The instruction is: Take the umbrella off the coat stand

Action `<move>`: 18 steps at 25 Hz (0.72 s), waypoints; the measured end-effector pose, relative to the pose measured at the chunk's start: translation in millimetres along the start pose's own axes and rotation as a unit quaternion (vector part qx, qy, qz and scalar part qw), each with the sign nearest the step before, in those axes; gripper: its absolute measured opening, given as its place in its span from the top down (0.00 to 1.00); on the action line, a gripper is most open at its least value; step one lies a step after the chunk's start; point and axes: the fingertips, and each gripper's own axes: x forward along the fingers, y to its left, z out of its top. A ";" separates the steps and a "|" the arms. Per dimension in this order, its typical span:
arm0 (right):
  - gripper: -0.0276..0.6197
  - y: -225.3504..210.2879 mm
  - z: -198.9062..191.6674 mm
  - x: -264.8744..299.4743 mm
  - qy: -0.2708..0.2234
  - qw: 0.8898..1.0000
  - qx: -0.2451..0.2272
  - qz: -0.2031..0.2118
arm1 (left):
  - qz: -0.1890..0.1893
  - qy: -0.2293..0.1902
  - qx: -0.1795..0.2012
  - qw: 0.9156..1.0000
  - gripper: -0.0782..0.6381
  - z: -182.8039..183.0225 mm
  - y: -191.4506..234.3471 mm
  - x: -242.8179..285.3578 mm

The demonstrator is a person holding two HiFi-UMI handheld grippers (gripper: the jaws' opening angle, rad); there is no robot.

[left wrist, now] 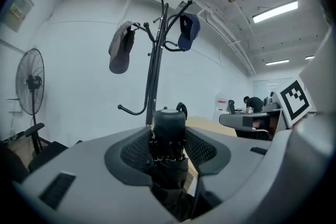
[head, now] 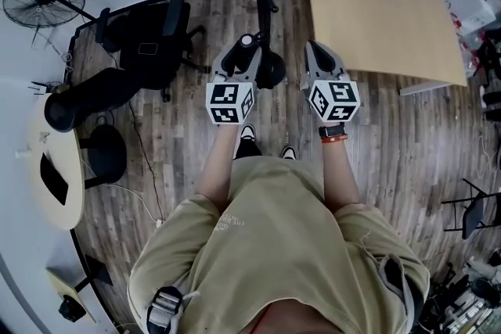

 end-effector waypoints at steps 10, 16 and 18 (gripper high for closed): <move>0.93 0.3 -1.0 -11.0 0.002 1.000 -0.007 0.004 | 0.054 -0.016 -0.012 0.998 0.60 7.0 2.6 -21.3; 0.93 4.5 0.2 -9.9 0.004 1.000 -0.012 0.012 | 0.056 -0.016 -0.016 0.998 0.60 6.2 4.5 -23.9; 0.93 5.8 1.5 -7.9 0.004 1.000 -0.014 0.014 | 0.056 -0.017 -0.016 0.998 0.60 7.1 6.0 -22.6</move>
